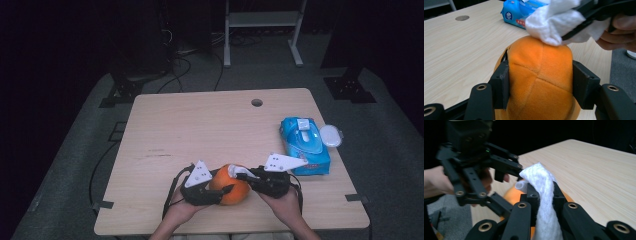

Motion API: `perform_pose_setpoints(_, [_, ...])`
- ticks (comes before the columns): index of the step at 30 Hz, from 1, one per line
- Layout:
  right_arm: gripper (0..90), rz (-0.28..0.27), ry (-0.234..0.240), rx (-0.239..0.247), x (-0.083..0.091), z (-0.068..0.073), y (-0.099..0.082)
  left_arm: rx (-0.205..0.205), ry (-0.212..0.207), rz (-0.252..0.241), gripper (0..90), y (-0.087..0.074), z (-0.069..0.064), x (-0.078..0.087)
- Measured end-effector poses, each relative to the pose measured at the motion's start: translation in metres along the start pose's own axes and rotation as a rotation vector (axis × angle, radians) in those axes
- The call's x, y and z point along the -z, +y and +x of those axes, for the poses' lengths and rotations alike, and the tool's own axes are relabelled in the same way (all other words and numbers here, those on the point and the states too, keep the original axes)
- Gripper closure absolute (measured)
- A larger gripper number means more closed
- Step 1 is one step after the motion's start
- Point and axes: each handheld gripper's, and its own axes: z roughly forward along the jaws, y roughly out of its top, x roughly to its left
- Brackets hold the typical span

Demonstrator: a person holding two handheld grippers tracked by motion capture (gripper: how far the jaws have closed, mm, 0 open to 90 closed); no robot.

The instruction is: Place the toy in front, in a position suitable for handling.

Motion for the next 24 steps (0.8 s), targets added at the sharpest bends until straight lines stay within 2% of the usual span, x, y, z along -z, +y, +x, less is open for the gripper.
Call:
perform_pose_setpoints(3, [81.6, 0.007, -0.033, -0.046, 0.003, -0.012, -0.005, 0.004, -0.002, 0.0, 40.2, 0.0, 0.0, -0.002])
perform_pose_setpoints(4, [81.6, 0.008, -0.041, -0.039, 0.003, -0.011, -0.004, 0.0, 0.0, -0.001, 39.5, 0.001, -0.001, -0.004])
perform_pose_setpoints(5, [81.6, 0.013, -0.05, -0.003, 0.002, -0.004, -0.002, 0.005, 0.0, -0.005, 37.8, 0.001, -0.001, -0.005])
perform_pose_setpoints(6, [81.5, 0.01, -0.042, 0.01, 0.001, 0.0, 0.0, 0.008, 0.0, -0.008, 36.2, 0.001, -0.002, -0.006])
perform_pose_setpoints(7, [81.5, 0.004, -0.022, 0.025, 0.0, 0.007, 0.002, 0.001, -0.006, -0.011, 34.6, 0.001, -0.004, -0.008])
perform_pose_setpoints(8, [81.5, -0.004, 0.019, 0.055, -0.003, 0.014, 0.005, -0.007, -0.008, -0.014, 33.7, 0.0, -0.006, -0.009])
perform_pose_setpoints(10, [81.6, 0.012, 0.037, 0.077, -0.007, 0.022, 0.007, -0.036, -0.001, -0.006, 33.6, 0.001, -0.011, -0.012])
perform_pose_setpoints(11, [81.6, 0.021, 0.029, 0.084, -0.01, 0.023, 0.006, -0.055, 0.007, 0.006, 34.5, 0.001, -0.013, -0.012])
perform_pose_setpoints(12, [81.6, 0.024, 0.025, 0.072, -0.01, 0.02, 0.004, -0.06, 0.005, 0.016, 35.4, 0.001, -0.012, -0.012])
perform_pose_setpoints(14, [81.5, 0.009, 0.009, 0.013, -0.005, 0.007, 0.0, -0.041, -0.001, 0.015, 36.4, 0.0, -0.008, -0.01])
perform_pose_setpoints(17, [81.6, 0.012, -0.053, -0.036, 0.001, -0.012, -0.006, -0.036, -0.006, 0.022, 36.7, -0.002, -0.005, -0.007])
perform_pose_setpoints(19, [81.5, 0.023, -0.083, -0.051, 0.002, -0.019, -0.01, -0.023, -0.011, 0.017, 36.5, -0.004, -0.001, -0.005])
perform_pose_setpoints(21, [81.6, 0.025, -0.085, -0.071, 0.001, -0.021, -0.012, -0.005, -0.016, 0.021, 35.3, -0.004, 0.003, -0.003])
perform_pose_setpoints(24, [81.5, 0.033, -0.093, -0.052, -0.002, -0.018, -0.01, 0.023, -0.025, 0.027, 34.5, -0.005, 0.009, -0.001])
